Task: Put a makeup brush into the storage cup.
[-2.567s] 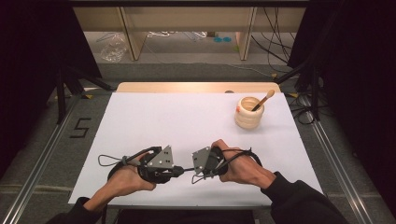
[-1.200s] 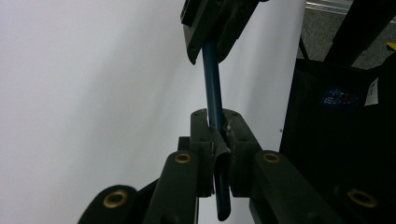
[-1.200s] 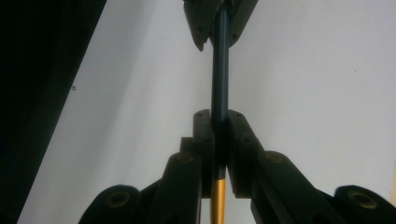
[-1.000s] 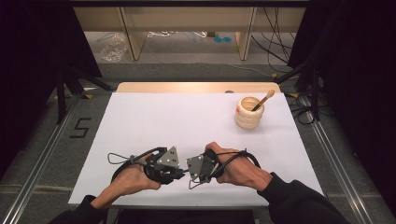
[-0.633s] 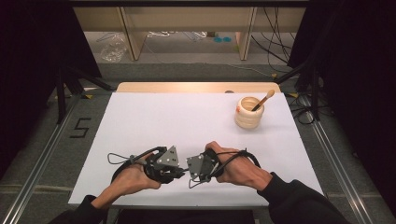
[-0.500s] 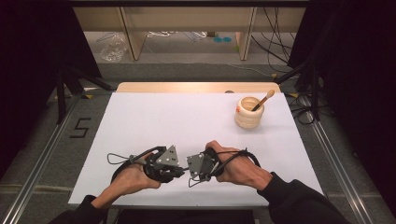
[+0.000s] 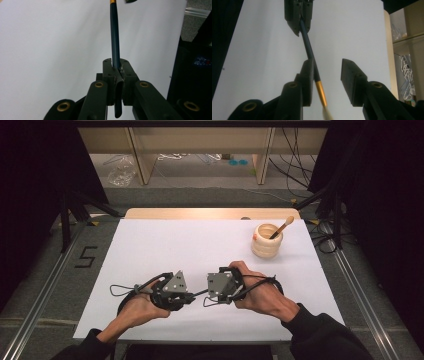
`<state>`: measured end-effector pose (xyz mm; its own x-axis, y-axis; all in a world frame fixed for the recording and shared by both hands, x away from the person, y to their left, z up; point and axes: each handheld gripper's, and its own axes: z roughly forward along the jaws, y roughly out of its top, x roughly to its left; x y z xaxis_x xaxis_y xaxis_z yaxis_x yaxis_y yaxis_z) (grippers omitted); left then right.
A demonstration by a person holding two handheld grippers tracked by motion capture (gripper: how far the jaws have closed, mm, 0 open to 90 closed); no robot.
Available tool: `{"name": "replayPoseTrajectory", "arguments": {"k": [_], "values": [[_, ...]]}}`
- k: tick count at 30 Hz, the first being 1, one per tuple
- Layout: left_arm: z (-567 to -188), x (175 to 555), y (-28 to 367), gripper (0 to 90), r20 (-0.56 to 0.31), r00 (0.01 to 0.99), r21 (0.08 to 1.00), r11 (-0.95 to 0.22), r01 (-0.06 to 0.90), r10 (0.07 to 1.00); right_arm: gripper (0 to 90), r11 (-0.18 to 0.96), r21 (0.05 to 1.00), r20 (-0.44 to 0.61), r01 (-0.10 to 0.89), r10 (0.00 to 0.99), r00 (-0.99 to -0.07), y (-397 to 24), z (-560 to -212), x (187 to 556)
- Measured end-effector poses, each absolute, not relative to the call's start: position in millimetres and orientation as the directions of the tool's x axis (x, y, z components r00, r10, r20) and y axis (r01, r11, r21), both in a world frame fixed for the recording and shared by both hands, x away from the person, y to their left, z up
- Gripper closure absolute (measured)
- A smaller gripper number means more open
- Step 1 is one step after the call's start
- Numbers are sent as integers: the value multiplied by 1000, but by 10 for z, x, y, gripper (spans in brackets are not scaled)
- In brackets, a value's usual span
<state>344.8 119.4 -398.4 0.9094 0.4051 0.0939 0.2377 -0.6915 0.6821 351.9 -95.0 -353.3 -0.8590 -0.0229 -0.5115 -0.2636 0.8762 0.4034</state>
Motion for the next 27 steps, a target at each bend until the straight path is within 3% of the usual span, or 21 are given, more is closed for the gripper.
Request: {"name": "replayPoseTrajectory", "arguments": {"k": [5, 9, 15, 21, 27], "values": [[-3958, 3492, 1262, 849, 82, 884, 723, -638, 266, 461, 557, 803, 547, -496, -236, 84, -864, -1112, -3422, 3583], [-3910, 3527, 1331, 849, 81, 860, 758, -591, 275, 504, 501, 701, 710, -357, -70, 272, -894, -1265, -3451, 3564], [-3806, 3552, 1429, 849, 75, 810, 825, -493, 278, 582, 452, 501, 858, -136, 108, 426, -894, -1462, -3524, 3653], [-3760, 3578, 1495, 849, 39, 780, 876, -397, 273, 624, 425, 334, 914, 64, 232, 444, -894, -1518, -3597, 3747], [-3761, 3556, 1493, 849, -1, 771, 901, -334, 277, 637, 399, 241, 918, 193, 316, 425, -884, -1455, -3673, 3845]]}}
